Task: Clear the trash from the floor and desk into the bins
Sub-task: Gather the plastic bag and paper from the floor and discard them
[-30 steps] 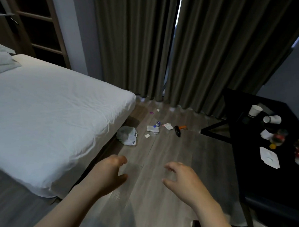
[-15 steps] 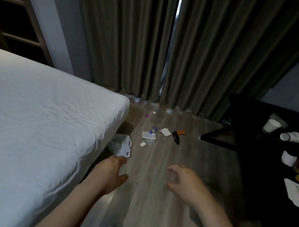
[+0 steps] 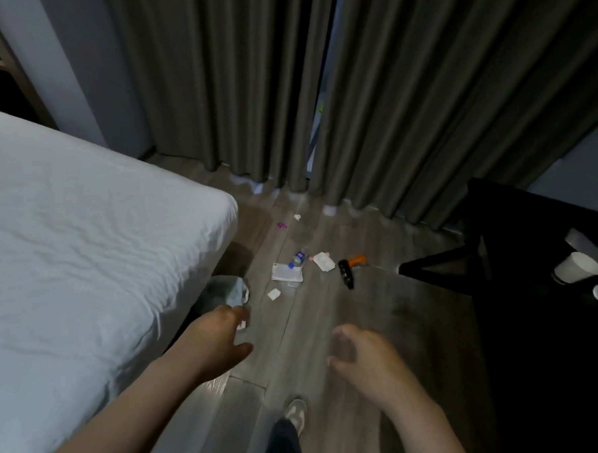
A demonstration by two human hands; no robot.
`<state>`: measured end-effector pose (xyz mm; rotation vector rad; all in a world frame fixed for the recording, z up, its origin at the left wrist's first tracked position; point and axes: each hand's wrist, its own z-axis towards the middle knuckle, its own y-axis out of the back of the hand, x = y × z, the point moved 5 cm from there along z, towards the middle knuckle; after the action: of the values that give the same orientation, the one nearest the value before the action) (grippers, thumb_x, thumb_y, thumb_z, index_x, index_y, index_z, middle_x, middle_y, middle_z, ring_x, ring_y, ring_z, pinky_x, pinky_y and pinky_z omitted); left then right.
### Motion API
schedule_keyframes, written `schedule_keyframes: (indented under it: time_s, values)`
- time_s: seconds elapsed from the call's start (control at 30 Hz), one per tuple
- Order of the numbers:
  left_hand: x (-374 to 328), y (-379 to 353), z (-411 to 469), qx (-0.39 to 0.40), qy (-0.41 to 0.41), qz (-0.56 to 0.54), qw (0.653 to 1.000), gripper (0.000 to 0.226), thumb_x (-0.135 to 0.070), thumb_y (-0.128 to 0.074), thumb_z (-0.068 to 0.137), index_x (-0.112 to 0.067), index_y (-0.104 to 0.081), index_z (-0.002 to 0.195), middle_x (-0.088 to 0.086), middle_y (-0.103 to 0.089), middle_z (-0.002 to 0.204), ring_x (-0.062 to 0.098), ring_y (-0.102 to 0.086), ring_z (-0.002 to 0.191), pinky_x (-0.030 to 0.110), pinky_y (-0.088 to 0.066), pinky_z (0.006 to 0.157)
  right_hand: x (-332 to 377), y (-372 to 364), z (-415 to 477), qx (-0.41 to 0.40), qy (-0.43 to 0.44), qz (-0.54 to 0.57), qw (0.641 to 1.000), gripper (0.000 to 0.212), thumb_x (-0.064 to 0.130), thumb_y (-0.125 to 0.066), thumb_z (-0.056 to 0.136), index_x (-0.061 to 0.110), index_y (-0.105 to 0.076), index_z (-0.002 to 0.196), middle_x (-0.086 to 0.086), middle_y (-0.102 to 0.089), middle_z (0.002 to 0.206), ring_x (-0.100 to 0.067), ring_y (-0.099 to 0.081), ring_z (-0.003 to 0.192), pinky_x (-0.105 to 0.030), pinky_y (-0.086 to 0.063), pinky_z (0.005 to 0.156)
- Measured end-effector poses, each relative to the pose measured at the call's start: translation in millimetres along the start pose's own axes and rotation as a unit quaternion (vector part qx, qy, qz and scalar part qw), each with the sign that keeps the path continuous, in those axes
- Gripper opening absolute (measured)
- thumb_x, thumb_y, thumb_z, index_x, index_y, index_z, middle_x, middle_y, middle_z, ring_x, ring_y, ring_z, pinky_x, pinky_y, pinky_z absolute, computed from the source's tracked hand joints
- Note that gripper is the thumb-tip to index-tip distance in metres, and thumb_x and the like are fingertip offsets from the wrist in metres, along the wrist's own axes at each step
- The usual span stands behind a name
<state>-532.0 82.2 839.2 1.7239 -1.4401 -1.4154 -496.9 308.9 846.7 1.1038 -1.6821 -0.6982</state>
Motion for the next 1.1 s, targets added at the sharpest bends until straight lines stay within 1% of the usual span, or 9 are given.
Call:
schedule_keyframes:
  time_s: [0.07, 0.17, 0.3, 0.4, 0.57, 0.83, 0.97, 1.03, 1.1]
  values:
    - [-7, 5, 31, -0.008, 0.013, -0.009, 1.000, 0.049, -0.039, -0.064, 0.083, -0.023, -0.050, 0.127, 0.000, -0.055, 0.126, 0.015, -0.056, 0.111, 0.021, -0.042, 0.090, -10, 14, 33, 0.017, 0.000, 0.000, 1.000, 0.046, 0.034, -0.063, 0.086, 0.028, -0.050, 0.130, 0.007, -0.054, 0.126, -0.008, -0.052, 0.114, -0.016, -0.037, 0.086]
    - [-21, 10, 75, -0.017, 0.029, -0.021, 0.999, 0.052, -0.041, -0.064, 0.082, -0.024, -0.049, 0.130, 0.000, -0.055, 0.128, 0.014, -0.056, 0.112, 0.023, -0.043, 0.093, -26, 40, 82, 0.026, 0.012, -0.018, 0.999, 0.046, 0.032, -0.063, 0.085, 0.026, -0.051, 0.129, 0.005, -0.055, 0.128, -0.011, -0.053, 0.115, -0.019, -0.040, 0.091]
    - [-37, 19, 125, -0.019, 0.043, -0.013, 0.999, 0.057, -0.041, -0.063, 0.084, -0.024, -0.044, 0.135, -0.001, -0.051, 0.135, 0.014, -0.053, 0.119, 0.023, -0.041, 0.097, -39, 70, 137, 0.034, 0.025, -0.022, 0.999, 0.045, 0.032, -0.062, 0.085, 0.025, -0.052, 0.128, 0.004, -0.055, 0.126, -0.012, -0.053, 0.113, -0.021, -0.041, 0.091]
    - [-38, 22, 157, -0.014, 0.063, -0.025, 0.998, 0.058, -0.039, -0.064, 0.084, -0.021, -0.044, 0.135, 0.000, -0.051, 0.135, 0.015, -0.053, 0.119, 0.021, -0.040, 0.095, -45, 79, 171, 0.054, 0.037, -0.024, 0.998, 0.045, 0.030, -0.063, 0.084, 0.023, -0.053, 0.127, 0.002, -0.055, 0.127, -0.013, -0.053, 0.114, -0.024, -0.043, 0.093]
    - [-29, 23, 202, 0.008, 0.093, -0.040, 0.995, 0.060, -0.038, -0.064, 0.084, -0.021, -0.043, 0.136, 0.002, -0.050, 0.136, 0.016, -0.053, 0.118, 0.023, -0.042, 0.094, -56, 86, 215, 0.074, 0.032, 0.000, 0.997, 0.044, 0.029, -0.060, 0.086, 0.025, -0.051, 0.129, 0.003, -0.053, 0.128, -0.013, -0.051, 0.114, -0.024, -0.043, 0.090]
    - [-6, 31, 290, 0.043, 0.104, -0.052, 0.992, 0.061, -0.043, -0.064, 0.082, -0.021, -0.043, 0.134, 0.003, -0.052, 0.131, 0.017, -0.053, 0.116, 0.023, -0.042, 0.093, -65, 93, 307, 0.096, 0.012, -0.016, 0.995, 0.045, 0.031, -0.064, 0.083, 0.025, -0.053, 0.126, 0.003, -0.055, 0.127, -0.011, -0.053, 0.112, -0.022, -0.043, 0.092]
    - [13, 38, 342, 0.066, 0.108, -0.056, 0.990, 0.062, -0.043, -0.064, 0.082, -0.020, -0.042, 0.136, 0.004, -0.050, 0.133, 0.017, -0.053, 0.116, 0.025, -0.043, 0.095, -59, 95, 357, 0.111, 0.005, -0.030, 0.993, 0.044, 0.031, -0.063, 0.084, 0.027, -0.052, 0.126, 0.006, -0.055, 0.126, -0.008, -0.055, 0.107, -0.021, -0.044, 0.092]
    - [23, 39, 366, 0.078, 0.115, -0.064, 0.988, 0.062, -0.041, -0.063, 0.083, -0.019, -0.041, 0.137, 0.003, -0.050, 0.133, 0.016, -0.054, 0.115, 0.024, -0.044, 0.094, -55, 93, 380, 0.124, -0.005, -0.039, 0.992, 0.043, 0.029, -0.062, 0.086, 0.025, -0.052, 0.127, 0.006, -0.054, 0.125, -0.009, -0.055, 0.109, -0.018, -0.040, 0.092]
    - [34, 37, 390, 0.085, 0.120, -0.070, 0.987, 0.061, -0.040, -0.064, 0.084, -0.018, -0.041, 0.136, 0.004, -0.051, 0.132, 0.016, -0.054, 0.114, 0.023, -0.043, 0.093, -52, 93, 406, 0.087, 0.019, -0.056, 0.994, 0.037, 0.028, -0.059, 0.085, 0.019, -0.059, 0.121, 0.005, -0.059, 0.117, -0.012, -0.059, 0.106, -0.012, -0.035, 0.087]
